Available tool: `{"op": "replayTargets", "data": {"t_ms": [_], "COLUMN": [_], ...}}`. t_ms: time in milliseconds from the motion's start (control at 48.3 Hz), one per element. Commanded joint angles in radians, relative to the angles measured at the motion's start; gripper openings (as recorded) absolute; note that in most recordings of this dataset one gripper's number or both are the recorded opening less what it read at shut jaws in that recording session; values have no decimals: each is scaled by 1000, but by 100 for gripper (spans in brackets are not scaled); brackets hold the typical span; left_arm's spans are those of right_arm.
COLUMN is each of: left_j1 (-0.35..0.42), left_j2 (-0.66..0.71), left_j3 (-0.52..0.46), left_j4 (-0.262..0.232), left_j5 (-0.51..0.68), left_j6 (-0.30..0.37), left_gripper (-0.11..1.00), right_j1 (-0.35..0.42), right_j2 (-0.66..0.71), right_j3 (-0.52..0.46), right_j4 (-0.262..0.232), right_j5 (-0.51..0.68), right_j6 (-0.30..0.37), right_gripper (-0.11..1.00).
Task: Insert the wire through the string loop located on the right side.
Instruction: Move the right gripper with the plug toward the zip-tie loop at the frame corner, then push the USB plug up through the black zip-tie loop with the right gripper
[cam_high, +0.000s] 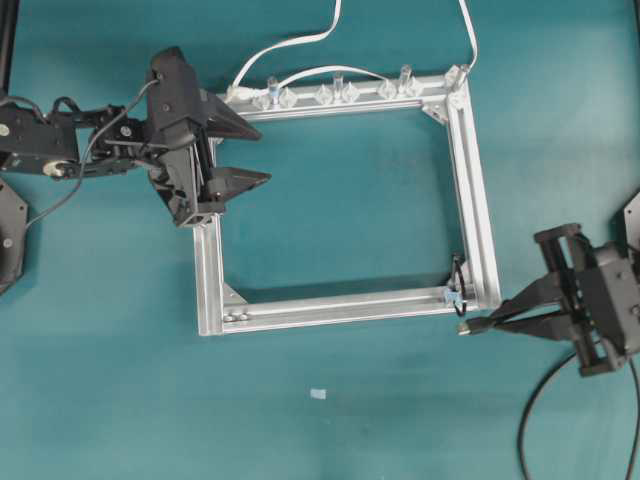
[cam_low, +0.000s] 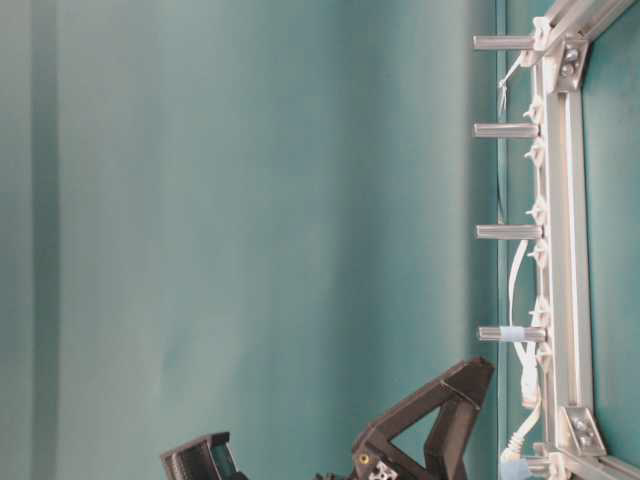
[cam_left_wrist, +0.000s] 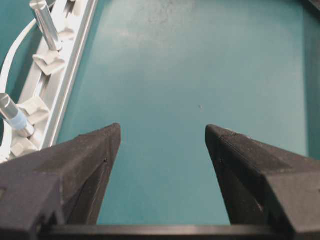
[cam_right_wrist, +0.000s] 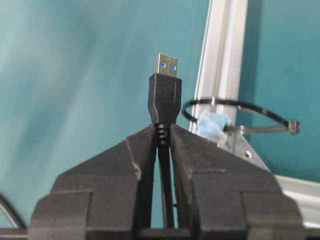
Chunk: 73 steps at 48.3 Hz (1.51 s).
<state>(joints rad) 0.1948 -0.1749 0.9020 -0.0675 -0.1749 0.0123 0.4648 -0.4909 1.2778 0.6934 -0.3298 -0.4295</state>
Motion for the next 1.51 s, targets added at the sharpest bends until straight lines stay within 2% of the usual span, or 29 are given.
{"op": "replayTargets", "data": {"t_ms": [0, 455, 641, 952, 1489], "left_j1": [8, 29, 31, 31, 31], "left_j2": [-9, -9, -9, -9, -9], "left_j3": [-28, -49, -51, -51, -48], "left_j4": [2, 3, 3, 3, 3], "left_j5": [5, 12, 18, 18, 18], "left_j6": [0, -2, -3, -3, -2], "left_gripper": [74, 74, 74, 74, 74], "right_j1": [3, -41, -66, -143, -147], "right_j2": [-40, -161, -156, -127, -84], "right_j3": [15, 98, 100, 106, 98], "right_j4": [-3, -6, -29, -37, -51], "right_j5": [3, 26, 44, 78, 91], "right_j6": [2, 0, 0, 0, 0], "right_gripper": [13, 13, 13, 13, 13]}}
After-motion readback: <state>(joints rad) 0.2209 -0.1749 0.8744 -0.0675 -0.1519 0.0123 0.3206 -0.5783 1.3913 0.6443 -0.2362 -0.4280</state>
